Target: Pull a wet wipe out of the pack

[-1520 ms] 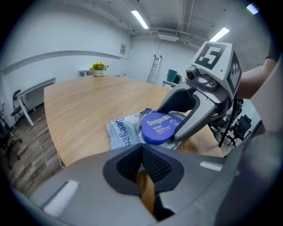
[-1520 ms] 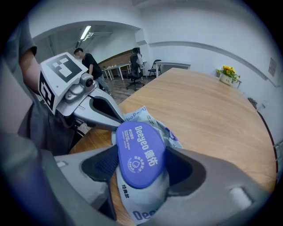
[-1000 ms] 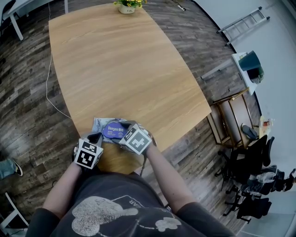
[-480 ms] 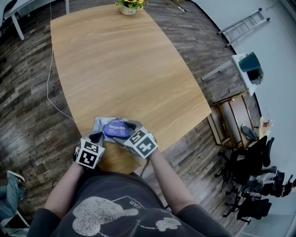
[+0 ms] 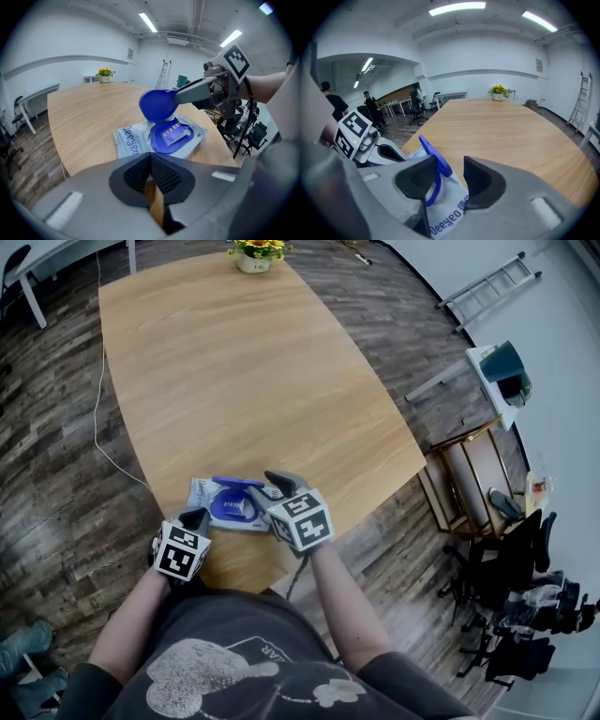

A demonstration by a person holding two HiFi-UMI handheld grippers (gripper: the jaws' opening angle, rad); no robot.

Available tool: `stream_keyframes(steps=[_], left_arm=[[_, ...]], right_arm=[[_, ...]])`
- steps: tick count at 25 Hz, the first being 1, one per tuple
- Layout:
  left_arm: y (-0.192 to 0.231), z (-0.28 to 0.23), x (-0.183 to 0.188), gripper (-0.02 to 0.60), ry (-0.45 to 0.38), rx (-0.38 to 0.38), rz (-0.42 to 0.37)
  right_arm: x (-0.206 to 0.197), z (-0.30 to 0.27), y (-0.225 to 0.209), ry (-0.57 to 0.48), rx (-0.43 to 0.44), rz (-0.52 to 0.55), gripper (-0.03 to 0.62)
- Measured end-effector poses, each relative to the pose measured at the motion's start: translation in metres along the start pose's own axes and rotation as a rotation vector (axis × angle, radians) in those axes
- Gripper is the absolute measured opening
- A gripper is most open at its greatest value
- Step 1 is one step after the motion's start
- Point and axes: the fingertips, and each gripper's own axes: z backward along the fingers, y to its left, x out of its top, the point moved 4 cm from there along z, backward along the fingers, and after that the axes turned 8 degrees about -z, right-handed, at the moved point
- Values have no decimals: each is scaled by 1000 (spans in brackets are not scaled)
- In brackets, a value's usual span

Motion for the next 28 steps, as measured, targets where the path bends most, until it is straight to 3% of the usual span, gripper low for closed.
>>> stream_keyframes(steps=[10,20,22,26,28], left_arm=[[-1,3,1,18,11,20,-12],[-2,1,1,18,-7,37,-37],[-2,4,1,18,-24,27,-12],[3,22,3,18,-102,13,142],[3,33,10,18,-163,43,162]], right_arm=[[-1,-23,-23,26,-112,-56,158],[-7,-37,-21,49,-160,-16,135],[-4,-31,-21,4,-170,-15,126],[4,-4,-22,-124,-204,-30,-8],[4,9,-24,-167,-202,-62,-8]])
